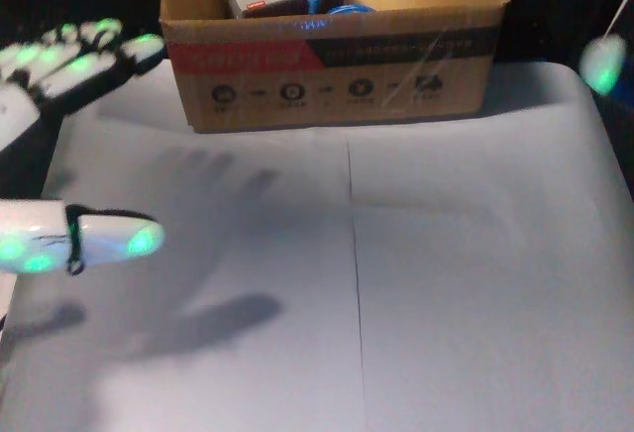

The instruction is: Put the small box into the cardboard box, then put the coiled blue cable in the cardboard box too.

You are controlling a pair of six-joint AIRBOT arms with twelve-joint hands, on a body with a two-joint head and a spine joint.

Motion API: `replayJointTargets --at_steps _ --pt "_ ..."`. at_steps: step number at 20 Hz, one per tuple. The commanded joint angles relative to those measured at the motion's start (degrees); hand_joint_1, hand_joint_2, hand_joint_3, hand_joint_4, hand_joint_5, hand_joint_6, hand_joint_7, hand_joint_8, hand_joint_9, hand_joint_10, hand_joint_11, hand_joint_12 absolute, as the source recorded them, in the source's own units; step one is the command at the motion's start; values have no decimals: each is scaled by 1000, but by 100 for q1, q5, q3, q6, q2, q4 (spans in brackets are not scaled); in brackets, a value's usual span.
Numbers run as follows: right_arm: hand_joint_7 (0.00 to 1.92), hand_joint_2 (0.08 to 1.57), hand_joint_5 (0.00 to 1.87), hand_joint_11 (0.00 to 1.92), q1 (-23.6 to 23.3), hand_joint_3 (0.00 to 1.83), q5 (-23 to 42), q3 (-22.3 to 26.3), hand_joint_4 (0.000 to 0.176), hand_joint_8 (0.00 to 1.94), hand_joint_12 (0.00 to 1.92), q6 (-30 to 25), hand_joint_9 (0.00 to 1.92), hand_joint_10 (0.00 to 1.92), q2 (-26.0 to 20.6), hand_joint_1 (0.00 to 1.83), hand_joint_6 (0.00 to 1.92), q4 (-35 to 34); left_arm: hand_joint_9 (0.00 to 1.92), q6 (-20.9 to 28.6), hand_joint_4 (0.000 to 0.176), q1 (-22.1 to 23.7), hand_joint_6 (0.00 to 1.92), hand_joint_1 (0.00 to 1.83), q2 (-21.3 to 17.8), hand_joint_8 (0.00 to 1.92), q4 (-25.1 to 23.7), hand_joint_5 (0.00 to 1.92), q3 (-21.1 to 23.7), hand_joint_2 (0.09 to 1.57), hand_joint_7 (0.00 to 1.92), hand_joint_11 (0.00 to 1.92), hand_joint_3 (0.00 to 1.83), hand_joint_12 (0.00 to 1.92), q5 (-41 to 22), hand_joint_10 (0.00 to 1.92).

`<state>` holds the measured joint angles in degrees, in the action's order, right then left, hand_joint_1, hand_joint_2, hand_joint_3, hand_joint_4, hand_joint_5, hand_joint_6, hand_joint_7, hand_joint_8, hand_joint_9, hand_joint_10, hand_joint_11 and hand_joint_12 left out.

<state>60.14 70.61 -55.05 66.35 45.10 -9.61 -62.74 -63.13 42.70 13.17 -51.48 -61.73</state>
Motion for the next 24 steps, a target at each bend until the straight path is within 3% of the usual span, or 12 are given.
replayJointTargets --at_steps 1,4,8,24 --pt "5 1063 127 0 121 14 996 78 176 2 0 -17 0 0 -94 129 10 -219 0 37 176 -32 0 0 -95 0 132 0 35 948 0 0 18 0 -1066 0" --pt "0 1081 105 0 1016 12 1474 467 176 0 0 -17 0 0 -270 184 3 -685 0 37 176 -559 0 0 -240 0 388 0 272 979 0 0 21 0 -1646 0" --pt "0 1077 102 0 1564 2 1703 691 176 0 0 -19 0 0 -340 170 3 -1053 0 56 176 -1263 0 0 -375 0 811 0 533 976 0 0 11 0 -2234 0" --pt "0 1107 103 0 1572 5 1704 633 176 0 0 -20 0 0 -319 188 2 -1089 0 165 176 -1327 7 0 -244 0 957 22 434 953 0 0 0 0 -2342 0"
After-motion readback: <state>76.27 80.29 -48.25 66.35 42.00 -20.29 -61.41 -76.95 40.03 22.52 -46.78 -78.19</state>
